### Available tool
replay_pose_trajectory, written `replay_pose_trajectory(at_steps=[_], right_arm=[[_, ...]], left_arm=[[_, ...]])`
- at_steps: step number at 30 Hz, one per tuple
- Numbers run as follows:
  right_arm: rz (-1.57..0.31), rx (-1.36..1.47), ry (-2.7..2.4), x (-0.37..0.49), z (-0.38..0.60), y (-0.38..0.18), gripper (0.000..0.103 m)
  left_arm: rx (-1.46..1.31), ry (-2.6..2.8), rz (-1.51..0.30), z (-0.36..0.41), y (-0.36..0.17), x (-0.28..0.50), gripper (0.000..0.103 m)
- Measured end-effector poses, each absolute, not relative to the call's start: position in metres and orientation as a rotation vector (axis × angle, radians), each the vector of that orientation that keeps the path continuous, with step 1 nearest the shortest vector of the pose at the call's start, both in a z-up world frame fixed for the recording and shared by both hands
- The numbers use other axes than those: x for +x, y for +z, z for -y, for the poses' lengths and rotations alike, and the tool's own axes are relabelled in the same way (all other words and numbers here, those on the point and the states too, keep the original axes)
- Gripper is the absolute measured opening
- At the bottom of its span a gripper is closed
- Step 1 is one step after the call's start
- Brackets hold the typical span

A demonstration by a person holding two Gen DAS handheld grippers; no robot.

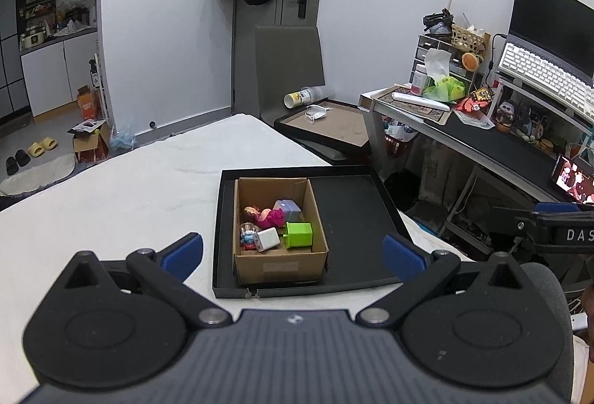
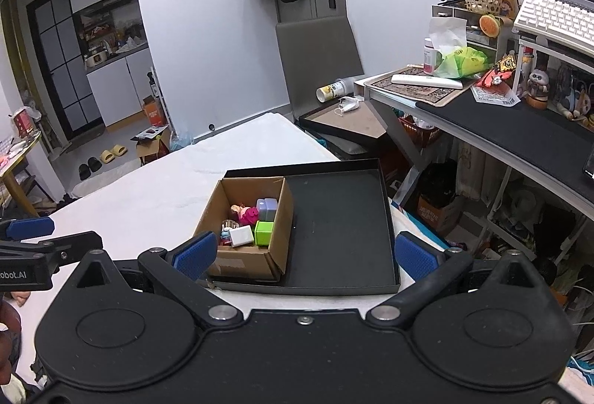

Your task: Organize rigid objects

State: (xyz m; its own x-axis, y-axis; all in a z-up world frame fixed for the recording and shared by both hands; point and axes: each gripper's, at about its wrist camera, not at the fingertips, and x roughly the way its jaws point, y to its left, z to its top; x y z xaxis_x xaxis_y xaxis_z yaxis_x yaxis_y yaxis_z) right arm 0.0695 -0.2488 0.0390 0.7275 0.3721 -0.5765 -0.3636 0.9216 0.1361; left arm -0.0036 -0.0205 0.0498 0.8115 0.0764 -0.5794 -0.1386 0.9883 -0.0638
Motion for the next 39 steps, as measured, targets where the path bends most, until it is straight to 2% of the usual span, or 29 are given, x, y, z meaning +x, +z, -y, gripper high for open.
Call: replay_pose_trajectory(at_steps=[39], right_arm=[[-0.622, 0.006, 0.401, 0.0618, 0.2476, 0.0410, 0.103]], left_arm=[[-0.121, 0.108, -0.633, 0.0170, 0.0432, -0.0093, 0.102]])
